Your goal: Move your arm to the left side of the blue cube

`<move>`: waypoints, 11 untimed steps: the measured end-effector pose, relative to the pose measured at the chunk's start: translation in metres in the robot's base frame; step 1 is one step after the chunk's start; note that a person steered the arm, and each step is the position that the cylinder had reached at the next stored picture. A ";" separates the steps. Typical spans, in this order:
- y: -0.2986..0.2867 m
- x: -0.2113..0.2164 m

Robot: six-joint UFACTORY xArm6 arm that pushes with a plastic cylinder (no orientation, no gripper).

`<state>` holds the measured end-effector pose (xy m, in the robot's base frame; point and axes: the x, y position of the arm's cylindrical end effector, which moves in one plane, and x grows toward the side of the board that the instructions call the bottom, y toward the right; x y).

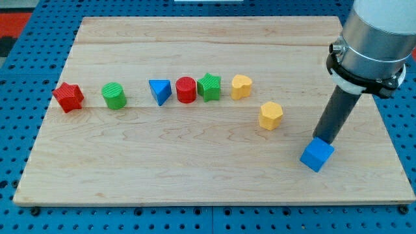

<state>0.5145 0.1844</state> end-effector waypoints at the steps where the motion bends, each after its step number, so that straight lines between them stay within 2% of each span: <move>1: -0.020 -0.001; 2: -0.094 -0.002; 3: -0.124 -0.005; 4: -0.093 -0.007; 5: -0.094 -0.016; 7: -0.151 -0.029; 8: -0.118 -0.031; 9: -0.115 -0.031; 10: -0.125 -0.007; 11: -0.104 0.052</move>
